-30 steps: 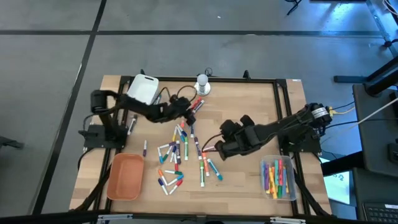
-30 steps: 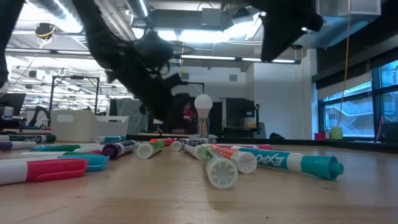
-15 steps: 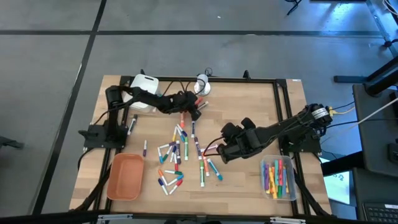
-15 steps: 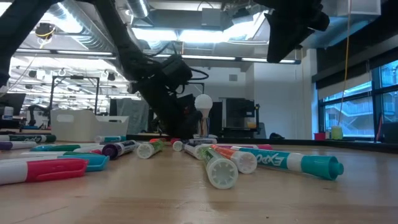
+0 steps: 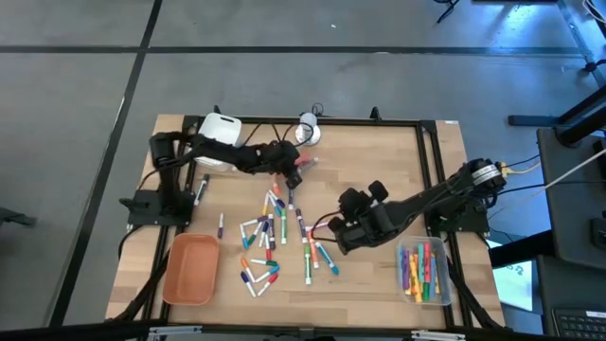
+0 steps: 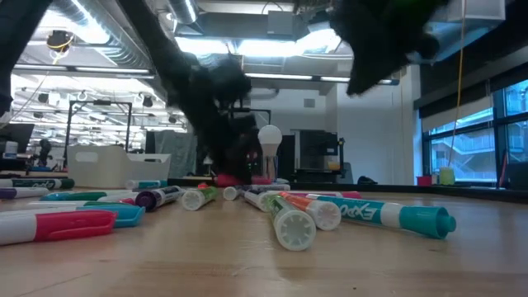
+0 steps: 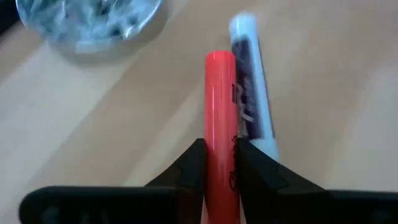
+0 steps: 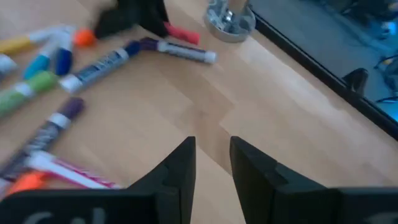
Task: Pick & Place Markers
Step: Put the pink highlighter pen into the transparent bin
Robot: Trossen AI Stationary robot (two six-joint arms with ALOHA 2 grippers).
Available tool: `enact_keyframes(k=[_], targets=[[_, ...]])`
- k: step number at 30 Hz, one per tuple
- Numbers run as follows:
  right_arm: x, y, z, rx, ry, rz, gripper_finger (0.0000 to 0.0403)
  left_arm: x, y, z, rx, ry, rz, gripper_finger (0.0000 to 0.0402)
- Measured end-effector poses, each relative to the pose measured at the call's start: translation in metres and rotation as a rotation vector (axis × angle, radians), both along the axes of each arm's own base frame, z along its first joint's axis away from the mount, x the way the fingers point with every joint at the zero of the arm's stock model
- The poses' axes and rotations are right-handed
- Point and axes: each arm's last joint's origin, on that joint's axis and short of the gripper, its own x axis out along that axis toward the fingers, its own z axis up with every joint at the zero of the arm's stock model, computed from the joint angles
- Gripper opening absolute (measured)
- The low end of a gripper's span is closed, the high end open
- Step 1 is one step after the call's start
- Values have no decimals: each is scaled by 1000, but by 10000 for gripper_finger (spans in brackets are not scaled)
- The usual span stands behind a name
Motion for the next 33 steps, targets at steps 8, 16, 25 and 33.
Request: enact_keyframes(k=[8,16,25,33], targets=[[-14,-8,-48,-12,-212,-91,106,-3,-56,44,90,-195,-71,63],[-12,-15,-56,147,-453,82,183,-6,-108,42,20,-555,-204,63],[-13,-20,-54,70,-822,252,212,-9,-125,50,-41,-750,-353,63],[-10,-24,-49,49,-899,345,210,-8,-130,57,-41,-814,-460,63]])
